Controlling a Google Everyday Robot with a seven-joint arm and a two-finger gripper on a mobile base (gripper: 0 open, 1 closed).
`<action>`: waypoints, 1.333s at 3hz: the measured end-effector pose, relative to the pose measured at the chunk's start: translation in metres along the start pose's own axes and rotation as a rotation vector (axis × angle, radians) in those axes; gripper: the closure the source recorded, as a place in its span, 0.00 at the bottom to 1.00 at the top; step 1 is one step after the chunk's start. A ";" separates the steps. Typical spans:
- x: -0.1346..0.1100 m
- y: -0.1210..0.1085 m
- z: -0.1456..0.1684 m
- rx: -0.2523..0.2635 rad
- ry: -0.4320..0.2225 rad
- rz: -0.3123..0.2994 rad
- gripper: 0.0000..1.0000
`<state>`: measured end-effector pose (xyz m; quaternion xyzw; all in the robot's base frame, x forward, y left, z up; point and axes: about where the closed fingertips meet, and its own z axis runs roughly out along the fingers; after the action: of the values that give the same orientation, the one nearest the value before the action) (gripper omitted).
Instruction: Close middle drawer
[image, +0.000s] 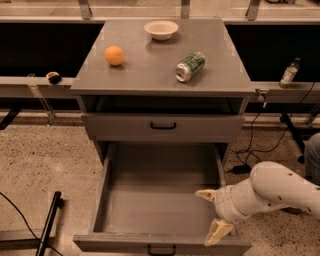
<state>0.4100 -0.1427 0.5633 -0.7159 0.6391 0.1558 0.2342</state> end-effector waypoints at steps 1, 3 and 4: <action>0.014 0.023 0.024 -0.021 -0.027 0.031 0.43; 0.037 0.054 0.066 -0.092 -0.048 0.057 0.59; 0.042 0.058 0.082 -0.120 -0.036 0.053 0.63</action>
Offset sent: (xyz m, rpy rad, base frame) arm -0.0530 -0.0033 -0.0988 0.0714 0.1207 -0.0288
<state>0.3642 -0.1387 0.4648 -0.7084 0.6433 0.2125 0.1981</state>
